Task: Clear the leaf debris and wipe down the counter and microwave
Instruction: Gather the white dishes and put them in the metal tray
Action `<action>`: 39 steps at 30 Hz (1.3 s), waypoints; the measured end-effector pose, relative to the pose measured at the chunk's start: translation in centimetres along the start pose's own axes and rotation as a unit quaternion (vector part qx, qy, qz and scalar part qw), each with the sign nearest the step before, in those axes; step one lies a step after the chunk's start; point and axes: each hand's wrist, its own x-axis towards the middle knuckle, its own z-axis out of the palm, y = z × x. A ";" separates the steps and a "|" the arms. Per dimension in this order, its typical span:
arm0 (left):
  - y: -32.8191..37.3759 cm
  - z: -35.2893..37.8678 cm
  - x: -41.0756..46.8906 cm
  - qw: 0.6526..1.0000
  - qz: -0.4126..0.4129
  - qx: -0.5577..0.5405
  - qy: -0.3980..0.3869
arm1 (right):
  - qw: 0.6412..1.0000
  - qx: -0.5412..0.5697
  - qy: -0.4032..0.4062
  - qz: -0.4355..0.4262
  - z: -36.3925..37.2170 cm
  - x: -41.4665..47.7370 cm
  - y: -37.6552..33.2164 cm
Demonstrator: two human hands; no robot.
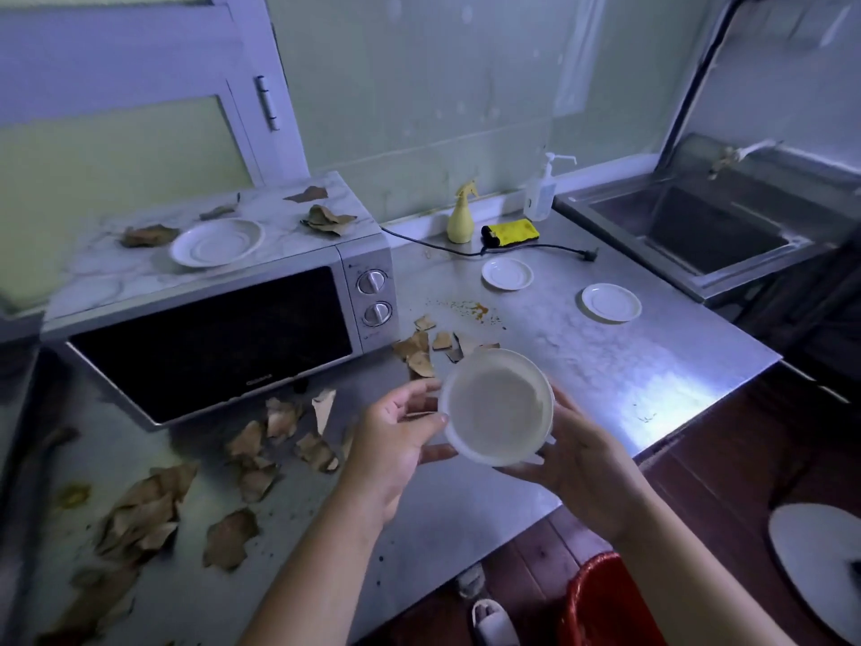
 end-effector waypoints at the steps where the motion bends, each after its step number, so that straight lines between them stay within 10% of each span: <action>1: -0.1 -0.5 -0.7 1.000 0.010 0.010 0.004 | 1.000 -0.003 -0.002 -0.003 1.0 -0.8 0.4; 22: -0.9 -12.7 -9.5 0.996 0.016 -0.074 -0.037 | 0.995 -0.068 -0.070 -0.032 13.0 -5.1 5.3; 39: -2.5 -16.5 -10.3 0.969 0.072 0.046 0.230 | 0.980 -0.131 -0.149 0.012 19.2 1.1 8.6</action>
